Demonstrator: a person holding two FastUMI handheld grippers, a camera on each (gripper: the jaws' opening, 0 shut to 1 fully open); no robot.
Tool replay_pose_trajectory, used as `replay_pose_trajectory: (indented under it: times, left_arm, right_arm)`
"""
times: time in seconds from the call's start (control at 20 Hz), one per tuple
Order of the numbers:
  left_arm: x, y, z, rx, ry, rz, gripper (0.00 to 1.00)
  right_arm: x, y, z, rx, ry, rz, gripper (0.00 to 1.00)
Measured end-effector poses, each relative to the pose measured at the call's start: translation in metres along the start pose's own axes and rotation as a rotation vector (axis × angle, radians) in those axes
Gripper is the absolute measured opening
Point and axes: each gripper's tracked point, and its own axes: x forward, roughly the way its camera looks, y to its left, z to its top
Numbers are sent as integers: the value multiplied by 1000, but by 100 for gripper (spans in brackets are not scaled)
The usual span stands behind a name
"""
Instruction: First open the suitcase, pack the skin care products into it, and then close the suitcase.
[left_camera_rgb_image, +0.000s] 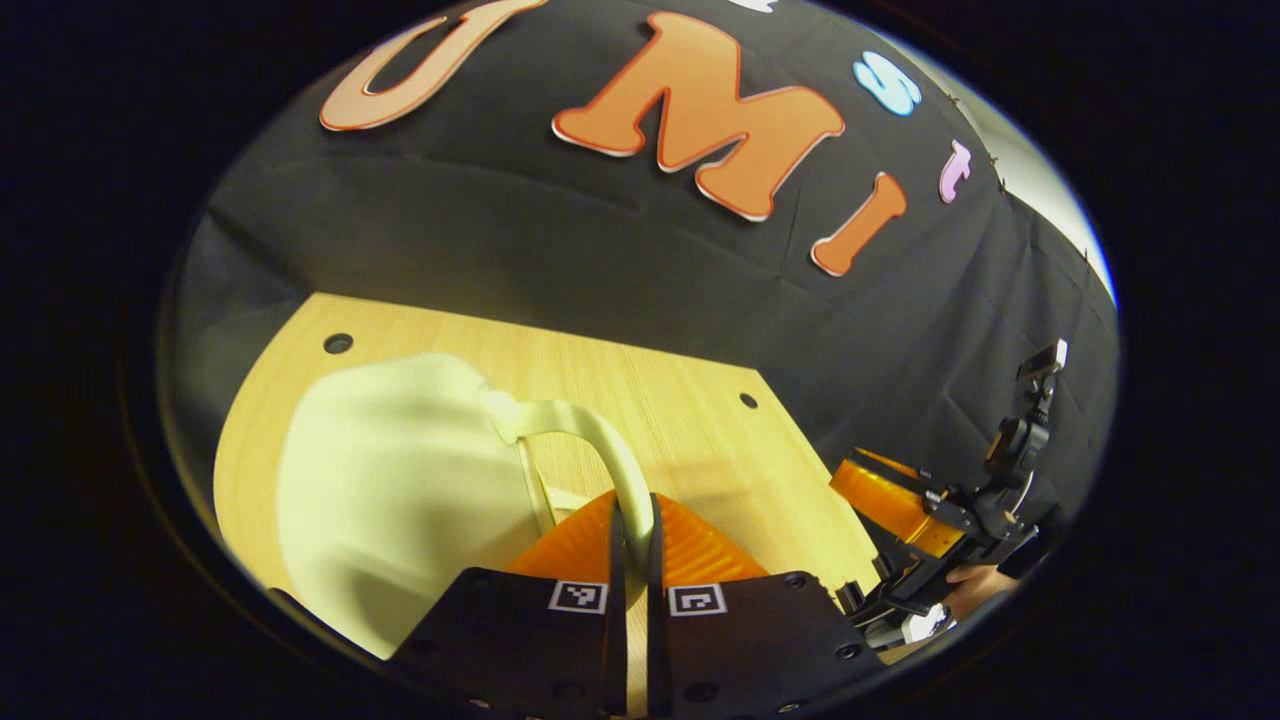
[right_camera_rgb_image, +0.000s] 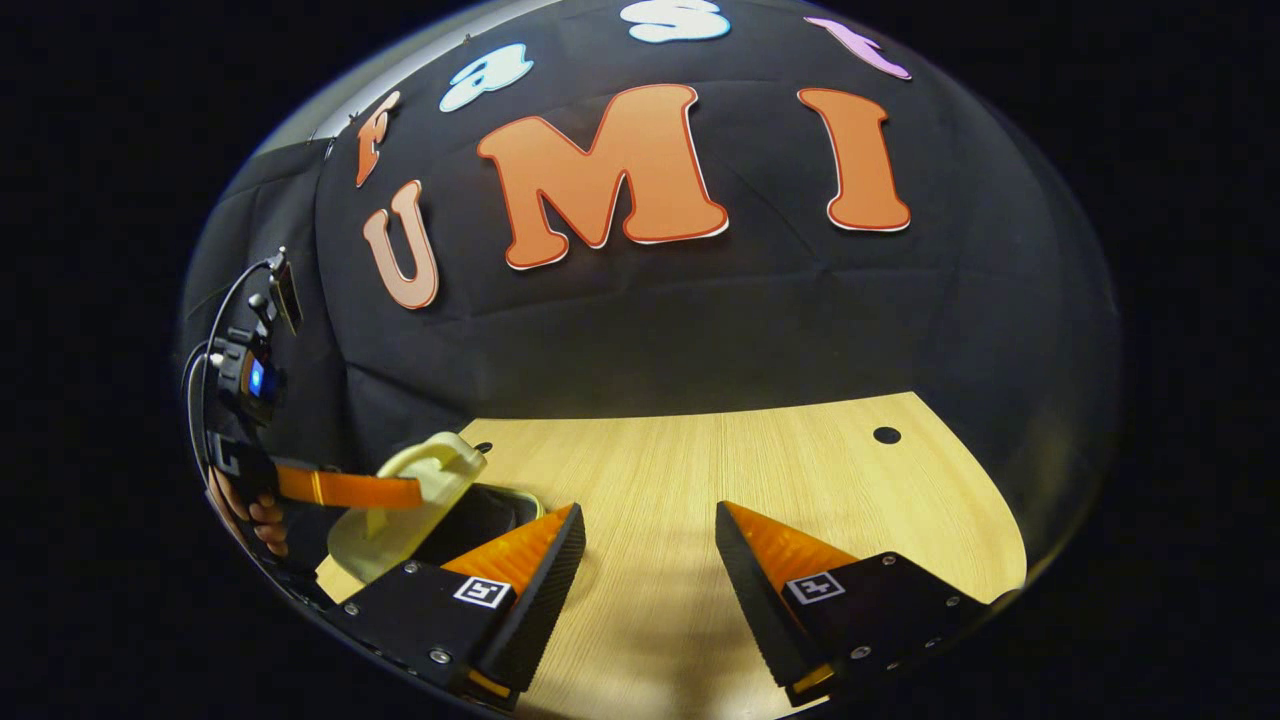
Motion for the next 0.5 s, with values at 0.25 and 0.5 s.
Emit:
replay_pose_trajectory:
  times: [0.25, 0.5]
  left_arm:
    - [33, -7, -37, 34, 98, 19, 8]
    - [67, -9, -71, 95, 182, 98, 8]
  right_arm:
    - [1, -9, -4, 10, 9, -9, 85]
    - [3, -11, -7, 1, 19, -7, 85]
